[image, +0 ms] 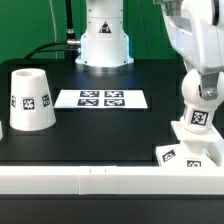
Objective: Assemble lamp
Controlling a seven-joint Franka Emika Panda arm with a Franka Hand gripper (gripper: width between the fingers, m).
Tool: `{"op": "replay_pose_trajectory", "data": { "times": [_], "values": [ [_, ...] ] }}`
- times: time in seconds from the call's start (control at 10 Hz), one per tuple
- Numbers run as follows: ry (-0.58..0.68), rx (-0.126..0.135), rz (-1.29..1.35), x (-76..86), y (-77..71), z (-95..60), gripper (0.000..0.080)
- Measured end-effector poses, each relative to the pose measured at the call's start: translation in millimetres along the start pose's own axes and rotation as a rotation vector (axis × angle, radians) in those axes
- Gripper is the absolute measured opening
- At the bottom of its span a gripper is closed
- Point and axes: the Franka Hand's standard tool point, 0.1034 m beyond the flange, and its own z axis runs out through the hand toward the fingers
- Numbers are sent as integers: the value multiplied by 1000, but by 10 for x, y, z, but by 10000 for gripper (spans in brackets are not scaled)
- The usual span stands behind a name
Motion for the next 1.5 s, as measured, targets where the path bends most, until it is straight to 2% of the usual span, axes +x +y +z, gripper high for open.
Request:
{"op": "replay_pose_trajectory", "data": {
  "times": [0.2,0.3,0.8,1.0,1.3,1.5],
  "values": [
    [-1,-12,-129,1,3,-5,686],
    [8,18,-195,-42,-20,14,697],
    [11,7,-607,-35,-1,26,698],
    [18,-49,-838,18,34,2,698],
    [55,-103,-1227,41,-3,-42,698],
    [52,-111,-1393,44,-15,-39,698]
  ]
}}
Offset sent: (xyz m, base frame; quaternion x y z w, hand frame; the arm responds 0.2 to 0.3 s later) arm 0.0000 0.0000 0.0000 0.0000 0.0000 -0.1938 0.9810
